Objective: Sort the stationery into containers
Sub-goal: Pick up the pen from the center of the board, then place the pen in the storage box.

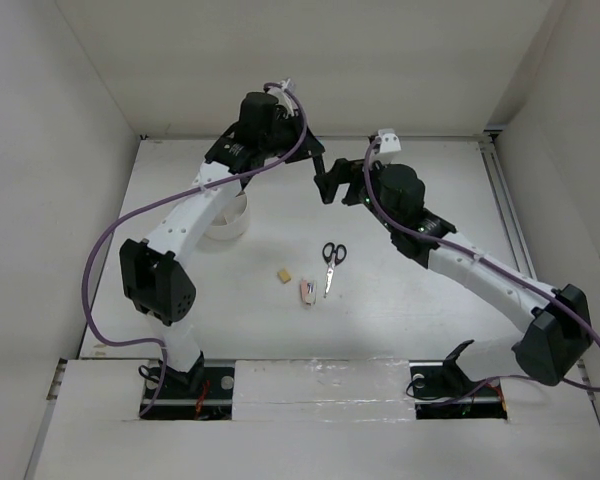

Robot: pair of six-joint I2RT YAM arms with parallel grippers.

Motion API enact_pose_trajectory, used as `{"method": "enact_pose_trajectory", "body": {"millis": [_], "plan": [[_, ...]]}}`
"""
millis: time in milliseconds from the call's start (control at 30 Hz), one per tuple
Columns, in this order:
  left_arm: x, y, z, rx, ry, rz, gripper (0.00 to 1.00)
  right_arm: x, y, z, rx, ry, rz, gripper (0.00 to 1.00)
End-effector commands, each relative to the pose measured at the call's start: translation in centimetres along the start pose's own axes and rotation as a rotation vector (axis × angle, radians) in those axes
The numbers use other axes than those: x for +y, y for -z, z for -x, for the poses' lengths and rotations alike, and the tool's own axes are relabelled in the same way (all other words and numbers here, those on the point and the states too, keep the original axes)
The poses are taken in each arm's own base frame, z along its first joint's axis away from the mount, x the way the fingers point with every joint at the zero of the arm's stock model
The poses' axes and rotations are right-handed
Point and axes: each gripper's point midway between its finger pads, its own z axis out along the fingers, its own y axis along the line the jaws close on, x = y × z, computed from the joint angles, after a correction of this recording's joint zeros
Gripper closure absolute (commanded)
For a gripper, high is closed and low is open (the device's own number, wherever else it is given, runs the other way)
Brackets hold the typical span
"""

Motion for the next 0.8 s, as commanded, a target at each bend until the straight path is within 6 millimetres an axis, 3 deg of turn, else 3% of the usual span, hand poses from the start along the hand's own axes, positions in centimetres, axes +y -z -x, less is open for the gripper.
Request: {"method": "enact_pose_trajectory", "body": {"millis": [0, 33, 67, 133, 167, 267, 400, 567, 767], "plan": [[3.1, 2.3, 4.8, -0.216, -0.021, 0.255, 1.0, -1.5, 1.9, 2.5, -0.087, -0.022, -0.06, 0.0], [4.2, 2.6, 5.2, -0.247, -0.006, 0.316, 1.0, -2.0, 2.7, 2.2, -0.082, -0.02, -0.075, 0.0], [6.6, 3.2, 6.6, -0.328, 0.037, 0.441, 1.0, -2.5, 3.1, 1.5, -0.06, -0.015, -0.095, 0.0], [9.6, 4.2, 7.3, -0.395, 0.081, 0.583, 1.0, -3.2, 4.3, 0.6, -0.044, -0.011, -0.112, 0.0], [12.1, 4.9, 8.1, -0.456, 0.093, 0.694, 1.0, -3.5, 4.8, 0.0, -0.027, -0.016, -0.119, 0.0], [15.7, 7.2, 9.1, -0.554, 0.125, 0.919, 1.0, -4.3, 6.3, -1.2, -0.002, -0.01, -0.138, 0.0], [19.5, 8.2, 9.5, -0.611, 0.14, 1.088, 1.0, -4.4, 7.9, -1.5, 0.0, -0.019, -0.128, 0.0], [23.5, 8.5, 8.8, -0.604, 0.18, 1.171, 1.0, -3.8, 9.2, -1.5, 0.008, -0.031, -0.087, 0.0], [25.9, 8.6, 6.7, -0.589, 0.198, 1.241, 1.0, -3.2, 9.4, -1.8, 0.02, -0.031, -0.057, 0.0]]}}
